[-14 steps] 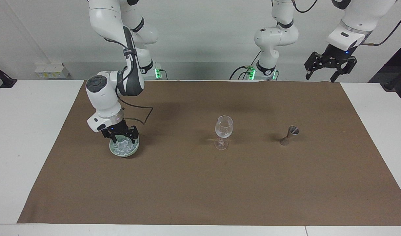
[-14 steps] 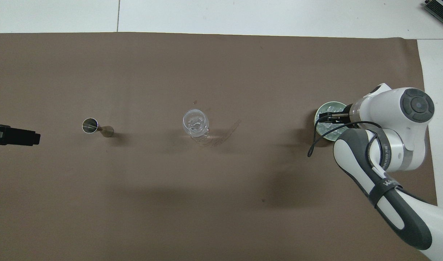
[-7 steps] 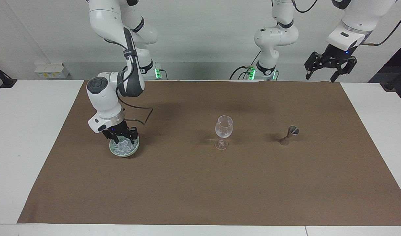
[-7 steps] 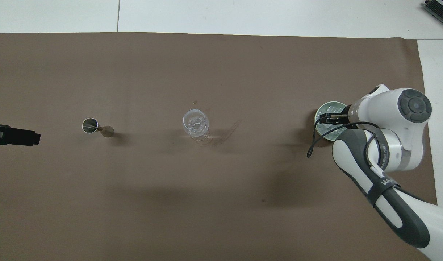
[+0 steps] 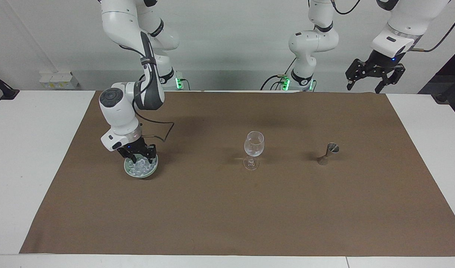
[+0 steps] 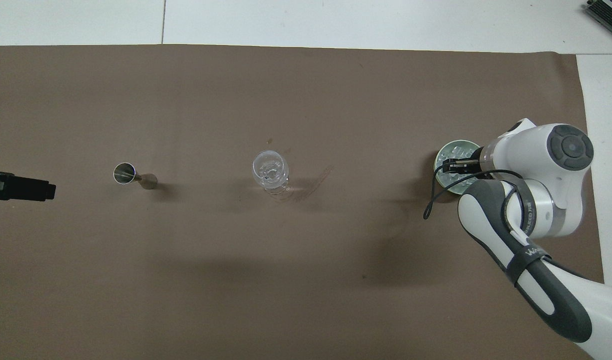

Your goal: Pour wine and add ice with both arms

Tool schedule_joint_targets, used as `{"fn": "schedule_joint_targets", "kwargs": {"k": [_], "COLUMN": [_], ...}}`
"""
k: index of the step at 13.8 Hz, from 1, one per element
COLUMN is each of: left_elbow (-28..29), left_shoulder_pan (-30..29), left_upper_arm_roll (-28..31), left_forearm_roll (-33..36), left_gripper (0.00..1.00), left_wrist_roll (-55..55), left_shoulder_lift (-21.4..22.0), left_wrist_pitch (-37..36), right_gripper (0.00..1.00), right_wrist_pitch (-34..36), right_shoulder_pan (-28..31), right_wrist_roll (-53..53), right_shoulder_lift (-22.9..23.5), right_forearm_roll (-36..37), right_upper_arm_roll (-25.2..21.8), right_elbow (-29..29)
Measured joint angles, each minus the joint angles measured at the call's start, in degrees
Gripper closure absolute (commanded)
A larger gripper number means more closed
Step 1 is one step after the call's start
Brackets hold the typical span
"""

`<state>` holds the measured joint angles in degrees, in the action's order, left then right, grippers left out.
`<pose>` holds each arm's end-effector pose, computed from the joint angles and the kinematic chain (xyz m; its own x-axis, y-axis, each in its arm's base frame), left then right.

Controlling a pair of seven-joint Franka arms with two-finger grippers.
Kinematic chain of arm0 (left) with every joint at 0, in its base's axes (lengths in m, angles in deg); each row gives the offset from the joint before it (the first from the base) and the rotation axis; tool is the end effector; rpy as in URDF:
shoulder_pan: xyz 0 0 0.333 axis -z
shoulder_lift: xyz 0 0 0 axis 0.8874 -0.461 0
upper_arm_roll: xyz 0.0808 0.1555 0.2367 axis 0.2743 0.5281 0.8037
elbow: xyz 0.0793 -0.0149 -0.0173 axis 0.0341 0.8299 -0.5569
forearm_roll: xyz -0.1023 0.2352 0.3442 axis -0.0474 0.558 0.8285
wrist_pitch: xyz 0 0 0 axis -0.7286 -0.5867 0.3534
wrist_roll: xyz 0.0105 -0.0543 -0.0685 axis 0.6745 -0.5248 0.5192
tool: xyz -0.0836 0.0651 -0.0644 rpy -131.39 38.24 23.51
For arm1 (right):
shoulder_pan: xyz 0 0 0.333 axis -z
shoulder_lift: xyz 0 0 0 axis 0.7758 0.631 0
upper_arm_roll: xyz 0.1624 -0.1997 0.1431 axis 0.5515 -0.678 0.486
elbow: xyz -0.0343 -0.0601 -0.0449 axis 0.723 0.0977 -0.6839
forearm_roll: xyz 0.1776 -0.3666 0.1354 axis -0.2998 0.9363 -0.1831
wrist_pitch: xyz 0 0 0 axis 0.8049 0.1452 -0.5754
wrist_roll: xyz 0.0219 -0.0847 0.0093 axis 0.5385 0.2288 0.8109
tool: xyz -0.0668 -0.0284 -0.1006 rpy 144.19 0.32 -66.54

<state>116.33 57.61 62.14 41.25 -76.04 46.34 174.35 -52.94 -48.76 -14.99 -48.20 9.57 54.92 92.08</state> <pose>0.5419 -0.0346 0.6147 0.9829 -0.1774 0.0484 -0.1792 -0.9832 0.0357 0.6126 0.0135 0.2662 0.9950 -0.0331 0.0947 -0.0330 -0.9995 -0.0028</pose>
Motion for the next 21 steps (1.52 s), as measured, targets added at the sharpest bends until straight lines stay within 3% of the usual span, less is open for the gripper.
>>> {"fn": "schedule_joint_targets", "kwargs": {"k": [3, 6, 14, 21], "left_elbow": [0.0, 0.0, 0.0, 0.0], "left_shoulder_pan": [0.0, 0.0, 0.0, 0.0], "left_upper_arm_roll": [0.0, 0.0, 0.0, 0.0], "left_forearm_roll": [0.0, 0.0, 0.0, 0.0], "left_gripper": [0.00, 0.00, 0.00, 0.00], "left_wrist_roll": [0.0, 0.0, 0.0, 0.0], "left_shoulder_lift": [0.0, 0.0, 0.0, 0.0], "left_wrist_pitch": [0.0, 0.0, 0.0, 0.0], "right_gripper": [0.67, 1.00, 1.00, 1.00], "right_wrist_pitch": [0.0, 0.0, 0.4, 7.9], "right_shoulder_pan": [0.0, 0.3, 0.2, 0.1], "right_wrist_roll": [0.0, 0.0, 0.0, 0.0], "right_shoulder_lift": [-0.2, -0.3, -0.4, -4.4], "right_forearm_roll": [0.0, 0.1, 0.1, 0.1], "right_upper_arm_roll": [-0.1, -0.2, 0.0, 0.1], "right_elbow": [0.0, 0.0, -0.6, -5.7]}}
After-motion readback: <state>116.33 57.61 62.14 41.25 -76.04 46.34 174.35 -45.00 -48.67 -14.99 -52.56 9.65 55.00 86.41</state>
